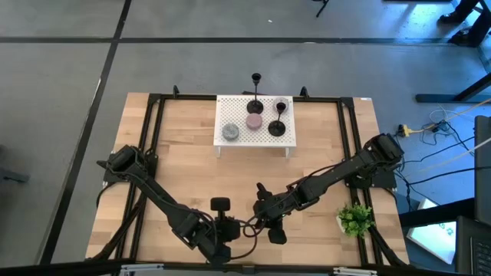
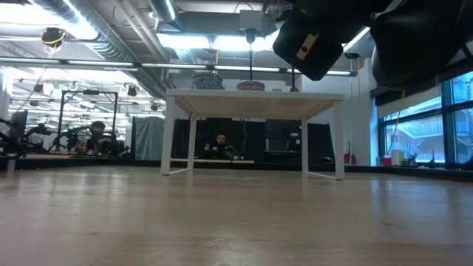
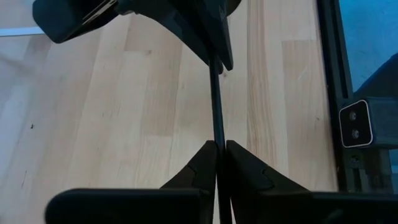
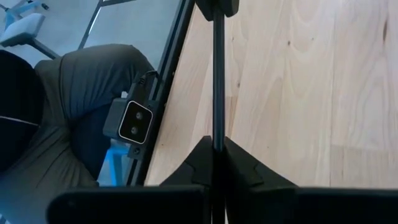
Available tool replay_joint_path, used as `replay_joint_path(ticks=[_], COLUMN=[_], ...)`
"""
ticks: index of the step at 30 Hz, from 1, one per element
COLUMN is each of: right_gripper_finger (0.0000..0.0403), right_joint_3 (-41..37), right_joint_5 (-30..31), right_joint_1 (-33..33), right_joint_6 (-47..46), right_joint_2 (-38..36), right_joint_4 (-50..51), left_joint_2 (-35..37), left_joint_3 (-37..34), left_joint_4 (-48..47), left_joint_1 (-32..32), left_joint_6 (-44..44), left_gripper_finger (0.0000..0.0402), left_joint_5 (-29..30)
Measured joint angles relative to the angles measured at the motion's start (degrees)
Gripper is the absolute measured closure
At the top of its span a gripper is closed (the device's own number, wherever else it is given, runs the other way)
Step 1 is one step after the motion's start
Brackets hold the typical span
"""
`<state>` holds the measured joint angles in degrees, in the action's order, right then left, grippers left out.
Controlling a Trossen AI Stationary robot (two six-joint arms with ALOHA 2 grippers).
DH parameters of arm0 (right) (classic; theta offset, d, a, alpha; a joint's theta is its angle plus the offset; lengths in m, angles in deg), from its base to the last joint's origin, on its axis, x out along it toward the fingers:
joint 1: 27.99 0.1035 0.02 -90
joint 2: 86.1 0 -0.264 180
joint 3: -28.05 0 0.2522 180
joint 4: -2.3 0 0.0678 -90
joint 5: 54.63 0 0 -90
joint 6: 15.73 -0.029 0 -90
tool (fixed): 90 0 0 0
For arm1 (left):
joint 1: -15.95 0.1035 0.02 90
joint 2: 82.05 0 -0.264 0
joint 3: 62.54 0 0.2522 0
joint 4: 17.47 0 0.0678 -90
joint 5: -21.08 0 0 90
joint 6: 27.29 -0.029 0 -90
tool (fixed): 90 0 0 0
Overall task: Pick & Place candle stick holders
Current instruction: Put the black candle holder on the shelf
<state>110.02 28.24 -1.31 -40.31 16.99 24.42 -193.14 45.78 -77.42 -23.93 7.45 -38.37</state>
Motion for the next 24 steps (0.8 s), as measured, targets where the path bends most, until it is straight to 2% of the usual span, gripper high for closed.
replay_joint_path(ticks=[8, 12, 19, 24], right_gripper_finger=[0.0390, 0.0390, 0.0391, 0.0391], right_joint_3=[0.0, 0.0, 0.0, 0.0], right_joint_5=[-0.3, -0.2, 0.0, 0.3], right_joint_1=[0.0, 0.0, -0.1, -0.2], right_joint_6=[0.4, 0.4, 0.1, 0.2], right_joint_2=[0.0, 0.0, 0.0, 0.0], right_joint_4=[0.2, 0.2, 0.5, 0.5], left_joint_2=[0.0, 0.0, 1.4, 4.1], left_joint_3=[0.0, 0.0, 0.0, 0.0], left_joint_4=[1.7, 2.2, 2.9, 4.9], left_joint_1=[0.6, 0.5, 0.0, -1.2], left_joint_6=[-0.4, -0.3, -1.1, -3.4], left_gripper_finger=[0.0328, 0.0284, 0.0213, 0.0185], left_joint_5=[-3.5, -2.2, 7.4, 16.8])
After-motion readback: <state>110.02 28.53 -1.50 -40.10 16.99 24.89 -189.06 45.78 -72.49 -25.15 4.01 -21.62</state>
